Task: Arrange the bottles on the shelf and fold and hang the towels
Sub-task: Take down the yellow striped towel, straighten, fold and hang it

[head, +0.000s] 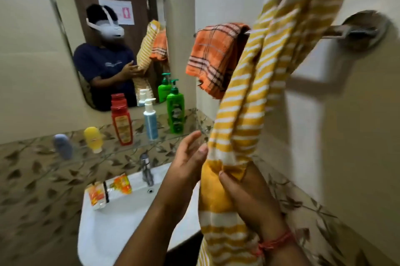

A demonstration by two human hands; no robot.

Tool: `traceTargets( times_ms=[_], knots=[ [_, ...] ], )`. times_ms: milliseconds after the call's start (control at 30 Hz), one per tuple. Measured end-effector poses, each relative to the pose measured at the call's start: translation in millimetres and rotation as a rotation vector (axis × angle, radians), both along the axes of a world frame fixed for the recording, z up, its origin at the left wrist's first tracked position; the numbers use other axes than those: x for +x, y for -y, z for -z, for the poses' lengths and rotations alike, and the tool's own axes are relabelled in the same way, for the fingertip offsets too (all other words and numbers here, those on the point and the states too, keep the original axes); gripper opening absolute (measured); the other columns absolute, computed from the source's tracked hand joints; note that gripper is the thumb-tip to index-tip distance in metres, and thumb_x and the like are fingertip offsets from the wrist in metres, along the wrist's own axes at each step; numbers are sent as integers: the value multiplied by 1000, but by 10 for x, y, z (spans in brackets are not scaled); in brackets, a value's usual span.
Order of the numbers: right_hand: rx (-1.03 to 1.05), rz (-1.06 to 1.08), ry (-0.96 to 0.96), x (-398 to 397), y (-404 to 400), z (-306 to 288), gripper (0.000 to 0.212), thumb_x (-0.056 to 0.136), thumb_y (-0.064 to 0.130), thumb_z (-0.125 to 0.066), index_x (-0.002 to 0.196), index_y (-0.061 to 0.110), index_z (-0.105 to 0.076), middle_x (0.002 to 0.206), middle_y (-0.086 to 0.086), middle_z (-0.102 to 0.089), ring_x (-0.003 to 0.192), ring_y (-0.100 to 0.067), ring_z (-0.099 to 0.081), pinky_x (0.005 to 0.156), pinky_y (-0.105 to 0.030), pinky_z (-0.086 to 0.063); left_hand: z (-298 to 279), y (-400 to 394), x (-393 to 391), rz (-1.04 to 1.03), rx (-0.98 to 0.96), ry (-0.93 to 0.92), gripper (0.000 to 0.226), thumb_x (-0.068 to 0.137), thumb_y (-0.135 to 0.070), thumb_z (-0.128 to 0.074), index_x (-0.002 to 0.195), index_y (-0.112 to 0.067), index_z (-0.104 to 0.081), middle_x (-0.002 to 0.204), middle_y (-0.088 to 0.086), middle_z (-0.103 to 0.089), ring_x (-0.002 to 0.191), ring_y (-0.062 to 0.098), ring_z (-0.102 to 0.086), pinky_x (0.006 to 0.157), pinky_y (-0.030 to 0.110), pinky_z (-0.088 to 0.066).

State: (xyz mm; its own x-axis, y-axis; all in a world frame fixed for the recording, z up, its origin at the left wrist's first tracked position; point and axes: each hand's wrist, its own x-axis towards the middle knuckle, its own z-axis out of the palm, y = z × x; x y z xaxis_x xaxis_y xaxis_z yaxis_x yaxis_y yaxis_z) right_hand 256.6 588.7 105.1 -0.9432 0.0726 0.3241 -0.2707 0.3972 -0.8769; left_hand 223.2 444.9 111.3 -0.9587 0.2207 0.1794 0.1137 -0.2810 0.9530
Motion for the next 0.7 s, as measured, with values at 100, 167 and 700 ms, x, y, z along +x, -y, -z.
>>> traceTargets(
  times_ms=[100,167,700],
  knots=[
    [242,-189,83,1,291,104,45,89,31,-59,134,38,-54,120,20,-62,118,-2,-57,94,-10,-44,-49,93,15,-88,-116,-56,50,79,-44,-78,124,-35,-57,114,-11,-74,104,7,-71,82,25,-59],
    [161,-245,56,29,431,116,50,88,32,-64,129,55,-49,124,39,-56,119,13,-51,101,-14,-43,-51,202,21,-189,-92,-65,45,75,-38,-74,118,-30,-62,107,-7,-76,100,12,-73,76,24,-59],
    [-500,-272,114,-200,1288,-209,40,86,49,-49,95,21,-76,95,-3,-78,92,-19,-75,78,-34,-60,97,1310,-74,-280,78,92,36,102,-36,-48,101,-14,-76,103,10,-78,99,26,-74,89,44,-56]
  ],
)
